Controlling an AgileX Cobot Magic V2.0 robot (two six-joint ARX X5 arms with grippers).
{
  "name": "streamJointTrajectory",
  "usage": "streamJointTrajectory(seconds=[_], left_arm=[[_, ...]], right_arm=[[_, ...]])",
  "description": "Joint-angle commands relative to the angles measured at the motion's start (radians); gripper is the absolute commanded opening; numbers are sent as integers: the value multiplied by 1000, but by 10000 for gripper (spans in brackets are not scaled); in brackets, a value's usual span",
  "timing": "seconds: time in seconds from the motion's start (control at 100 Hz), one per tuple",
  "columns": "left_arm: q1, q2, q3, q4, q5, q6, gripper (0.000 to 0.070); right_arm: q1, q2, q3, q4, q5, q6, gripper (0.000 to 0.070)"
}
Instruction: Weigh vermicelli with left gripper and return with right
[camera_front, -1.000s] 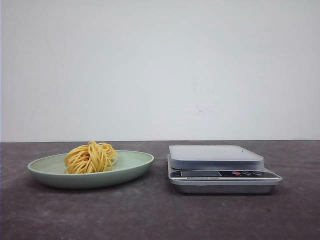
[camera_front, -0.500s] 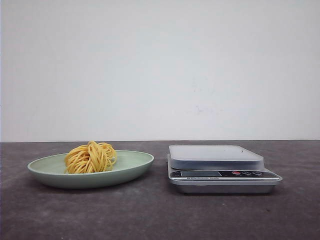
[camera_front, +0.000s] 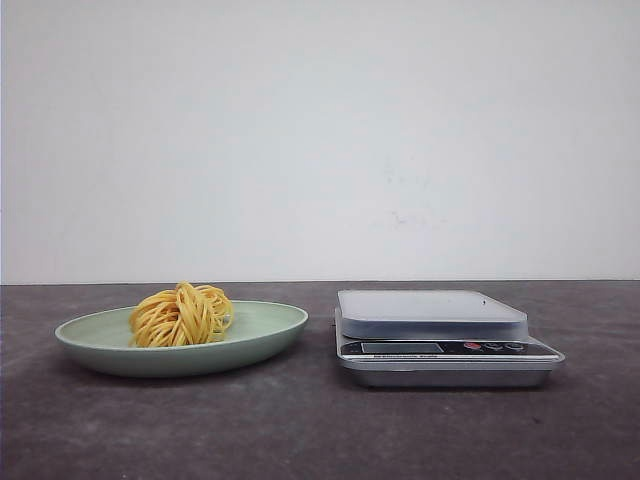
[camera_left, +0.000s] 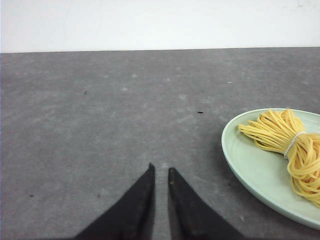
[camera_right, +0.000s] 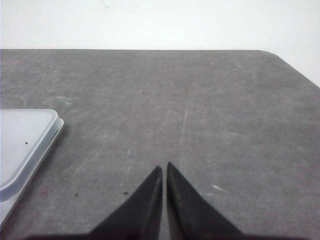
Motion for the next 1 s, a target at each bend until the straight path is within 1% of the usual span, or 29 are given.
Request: streamJointTrajectory(seconds=[0.0,0.46,0.53,0.64,0.73,0.78,0.85,0.89,0.93,0.99], left_arm=[[1,-1,-18,-4,1,6,12],[1,-1,-18,-3,0,6,12],[1,-1,-18,-3,-11,4,12],[1,-1,-18,-5,-9,-1,12],[1,-1,-18,-3,-9,-3,12],[1,-1,-18,-4,-2,-18,12],[1,-1,-18,-2,-1,-67,12],[1,-1,-18,0,-1,-79,11],[1,-1,-18,7,-1,-98,11],[1,-1,-16,37,-2,-149,11]], right_arm=[[-1,0,-3,11,0,-7,6],[-1,0,-3,11,0,-7,6],[-1,0,-3,11,0,-6,6],[0,0,-2,11,-3,28,6],[0,0,-2,12,-10,74,6],[0,0,-2,11,-32,104,6],[0,0,-2,11,-66,111,6],[0,0,-2,14,-87,115,6],[0,0,-2,25,-111,153,6],[0,0,4,58,-150,216,6]])
